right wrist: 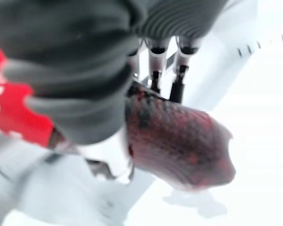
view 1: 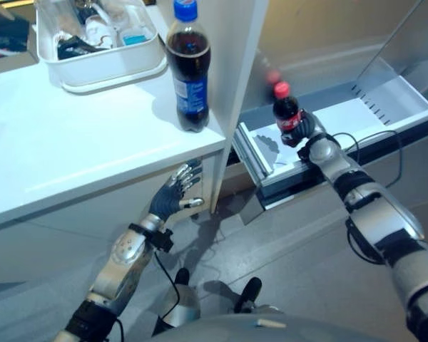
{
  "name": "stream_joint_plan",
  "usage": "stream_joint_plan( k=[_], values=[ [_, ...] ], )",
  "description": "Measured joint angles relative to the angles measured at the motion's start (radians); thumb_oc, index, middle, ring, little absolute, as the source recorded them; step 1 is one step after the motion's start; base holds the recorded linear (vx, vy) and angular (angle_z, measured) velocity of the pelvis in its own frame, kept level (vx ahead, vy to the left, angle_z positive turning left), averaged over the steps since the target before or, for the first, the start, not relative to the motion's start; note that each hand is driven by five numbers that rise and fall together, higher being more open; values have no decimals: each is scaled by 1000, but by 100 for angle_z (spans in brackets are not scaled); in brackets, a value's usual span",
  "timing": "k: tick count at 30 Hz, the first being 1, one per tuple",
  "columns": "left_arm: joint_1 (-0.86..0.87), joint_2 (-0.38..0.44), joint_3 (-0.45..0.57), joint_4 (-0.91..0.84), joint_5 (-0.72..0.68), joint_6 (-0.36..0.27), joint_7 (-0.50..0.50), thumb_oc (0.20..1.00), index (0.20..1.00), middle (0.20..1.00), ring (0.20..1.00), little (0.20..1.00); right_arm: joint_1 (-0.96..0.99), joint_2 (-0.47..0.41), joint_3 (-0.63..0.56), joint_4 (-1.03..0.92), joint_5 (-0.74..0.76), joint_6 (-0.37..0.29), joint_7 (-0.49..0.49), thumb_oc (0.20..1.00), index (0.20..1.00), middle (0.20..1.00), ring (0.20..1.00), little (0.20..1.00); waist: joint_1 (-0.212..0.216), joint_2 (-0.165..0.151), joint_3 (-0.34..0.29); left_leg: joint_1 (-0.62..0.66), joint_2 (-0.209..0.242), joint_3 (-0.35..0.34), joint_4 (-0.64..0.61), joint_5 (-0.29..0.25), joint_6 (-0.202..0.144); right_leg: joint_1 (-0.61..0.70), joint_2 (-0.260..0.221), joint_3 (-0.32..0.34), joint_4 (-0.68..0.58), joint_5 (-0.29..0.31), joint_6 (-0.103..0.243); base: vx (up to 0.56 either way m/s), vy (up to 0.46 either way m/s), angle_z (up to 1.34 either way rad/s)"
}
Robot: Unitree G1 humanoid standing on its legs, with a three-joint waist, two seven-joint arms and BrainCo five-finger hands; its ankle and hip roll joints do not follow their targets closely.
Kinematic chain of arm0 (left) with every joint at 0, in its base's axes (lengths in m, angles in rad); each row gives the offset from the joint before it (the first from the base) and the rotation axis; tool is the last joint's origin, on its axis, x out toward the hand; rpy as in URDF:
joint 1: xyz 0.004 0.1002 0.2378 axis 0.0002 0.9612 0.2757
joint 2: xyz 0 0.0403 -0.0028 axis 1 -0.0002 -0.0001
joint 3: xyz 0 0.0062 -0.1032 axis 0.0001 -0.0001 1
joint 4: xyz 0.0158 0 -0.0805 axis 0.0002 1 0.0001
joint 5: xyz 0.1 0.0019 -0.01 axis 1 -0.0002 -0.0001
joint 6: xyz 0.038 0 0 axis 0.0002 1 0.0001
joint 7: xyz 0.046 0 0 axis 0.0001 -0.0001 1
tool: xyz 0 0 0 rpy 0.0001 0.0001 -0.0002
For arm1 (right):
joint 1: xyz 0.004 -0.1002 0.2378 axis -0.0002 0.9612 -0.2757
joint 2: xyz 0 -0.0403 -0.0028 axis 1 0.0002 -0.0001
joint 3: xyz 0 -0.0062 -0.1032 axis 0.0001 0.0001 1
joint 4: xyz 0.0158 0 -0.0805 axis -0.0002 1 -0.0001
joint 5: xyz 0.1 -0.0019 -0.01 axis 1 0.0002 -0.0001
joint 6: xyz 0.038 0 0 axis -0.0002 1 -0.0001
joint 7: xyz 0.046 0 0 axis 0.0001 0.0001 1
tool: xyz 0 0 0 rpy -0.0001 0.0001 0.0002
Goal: Take the drinks into the refrigerator
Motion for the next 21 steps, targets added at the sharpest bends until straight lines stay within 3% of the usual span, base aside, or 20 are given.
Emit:
stream_joint_plan(
  k=[5,7,8,13,21],
  values=[
    [-34,-6,0,-1,1,-5,1,1000,1000,1000,1000,1000,60,-48,52,74,-255,33,-10,200,200,200,200,200,53,-3,4,-69,-5,-82,17,16,-3,-15,-10,-85,0,-13,1,-19,-8,53],
    [-31,-3,0,-4,2,-6,1,1000,1000,1000,1000,1000,92,-42,57,118,-341,97,70,200,200,200,200,200,81,5,12,-89,-11,-109,17,19,-2,-15,-13,-108,0,-16,6,-16,-10,38],
    [-30,-10,5,-3,3,-7,0,1000,1000,1000,1000,1000,123,-42,54,115,-360,117,48,200,200,200,200,200,86,-4,8,-83,-16,-124,16,20,-1,-5,-17,-130,0,-22,12,-3,7,40],
    [-30,-11,23,-3,6,-8,0,1000,1000,1000,1000,1000,175,-29,15,67,-361,165,19,200,200,200,200,200,70,-7,10,-91,-26,-141,15,20,0,5,-29,-148,0,-29,19,-8,-16,13],
    [-25,-21,44,-4,13,-8,8,1000,1000,1000,1000,1000,204,-26,14,22,-361,178,20,200,200,200,200,200,57,-8,9,-101,-15,-155,18,17,-5,-1,-21,-151,0,-38,15,-25,-17,1]
  ],
)
